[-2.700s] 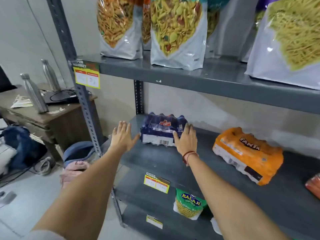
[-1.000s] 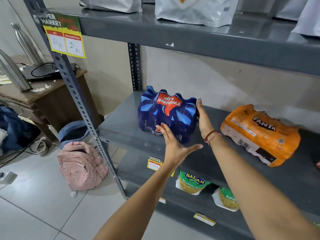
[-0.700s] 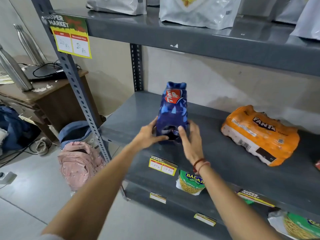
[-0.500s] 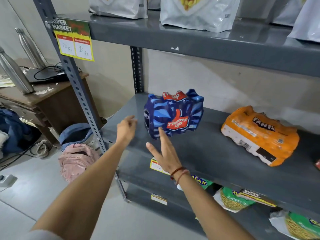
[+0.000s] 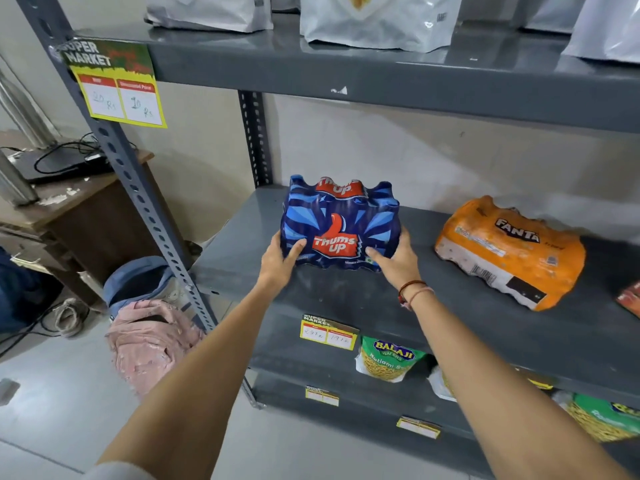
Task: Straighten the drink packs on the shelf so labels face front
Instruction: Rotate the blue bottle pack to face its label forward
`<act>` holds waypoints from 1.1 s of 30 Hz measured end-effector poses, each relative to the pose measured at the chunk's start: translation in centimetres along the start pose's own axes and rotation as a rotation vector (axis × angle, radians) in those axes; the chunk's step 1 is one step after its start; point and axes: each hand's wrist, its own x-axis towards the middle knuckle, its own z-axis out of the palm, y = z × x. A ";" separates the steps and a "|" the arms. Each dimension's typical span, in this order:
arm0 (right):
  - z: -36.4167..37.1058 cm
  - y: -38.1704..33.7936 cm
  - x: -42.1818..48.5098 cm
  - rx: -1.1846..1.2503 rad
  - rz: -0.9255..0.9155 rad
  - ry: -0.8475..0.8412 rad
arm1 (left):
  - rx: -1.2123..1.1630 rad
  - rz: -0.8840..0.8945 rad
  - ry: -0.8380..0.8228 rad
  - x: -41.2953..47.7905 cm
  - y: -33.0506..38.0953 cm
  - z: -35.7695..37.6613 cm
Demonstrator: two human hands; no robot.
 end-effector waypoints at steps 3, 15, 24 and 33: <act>0.7 0.3 -0.4 -0.046 -0.032 0.069 | 0.032 0.013 -0.044 0.9 -0.5 -0.8; 3.0 0.3 -4.9 -0.207 -0.111 0.141 | 0.043 0.029 -0.092 -0.3 -1.8 -4.8; 5.0 0.1 -8.9 -0.217 -0.182 0.150 | 0.071 0.098 -0.054 -3.1 -4.0 -8.0; 5.0 -0.1 -9.2 -0.215 -0.184 0.128 | 0.085 0.069 -0.037 -3.9 -3.9 -8.3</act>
